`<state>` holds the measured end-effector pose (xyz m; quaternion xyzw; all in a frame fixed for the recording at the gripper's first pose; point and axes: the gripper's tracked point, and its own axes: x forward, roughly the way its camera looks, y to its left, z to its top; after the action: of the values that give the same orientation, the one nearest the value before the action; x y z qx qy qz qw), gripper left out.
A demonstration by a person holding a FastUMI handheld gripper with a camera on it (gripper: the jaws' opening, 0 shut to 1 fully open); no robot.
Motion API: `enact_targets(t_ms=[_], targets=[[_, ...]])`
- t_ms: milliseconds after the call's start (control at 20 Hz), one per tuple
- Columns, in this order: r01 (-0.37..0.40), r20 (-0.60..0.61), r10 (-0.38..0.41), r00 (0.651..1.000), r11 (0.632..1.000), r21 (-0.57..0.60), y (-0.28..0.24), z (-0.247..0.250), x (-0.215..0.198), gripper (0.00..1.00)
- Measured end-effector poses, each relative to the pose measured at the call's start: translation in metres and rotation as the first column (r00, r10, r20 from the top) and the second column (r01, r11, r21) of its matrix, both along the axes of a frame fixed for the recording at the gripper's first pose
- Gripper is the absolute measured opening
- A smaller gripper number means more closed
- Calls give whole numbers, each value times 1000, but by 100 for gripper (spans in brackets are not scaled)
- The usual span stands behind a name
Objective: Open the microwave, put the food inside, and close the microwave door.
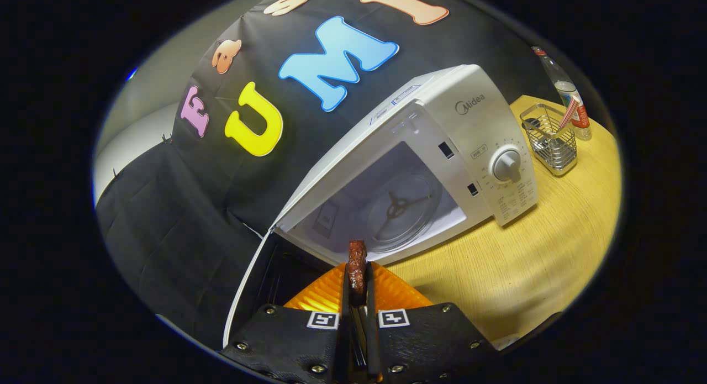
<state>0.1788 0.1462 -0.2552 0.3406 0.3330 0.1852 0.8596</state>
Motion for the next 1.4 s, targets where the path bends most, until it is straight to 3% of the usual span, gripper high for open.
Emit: enact_targets(t_ms=[650, 1150, 1250, 1350, 1400], targets=[[140, -5, -140, 990, 990, 9, 36, -53, 86, 11], [188, 34, -186, 982, 979, -79, 37, -85, 114, 11], [207, 54, -200, 978, 958, -197, 27, -96, 118, 18], [230, 104, -208, 973, 929, -290, 16, -97, 123, 44], [249, 150, -210, 966, 913, -324, 11, -90, 129, 65]])
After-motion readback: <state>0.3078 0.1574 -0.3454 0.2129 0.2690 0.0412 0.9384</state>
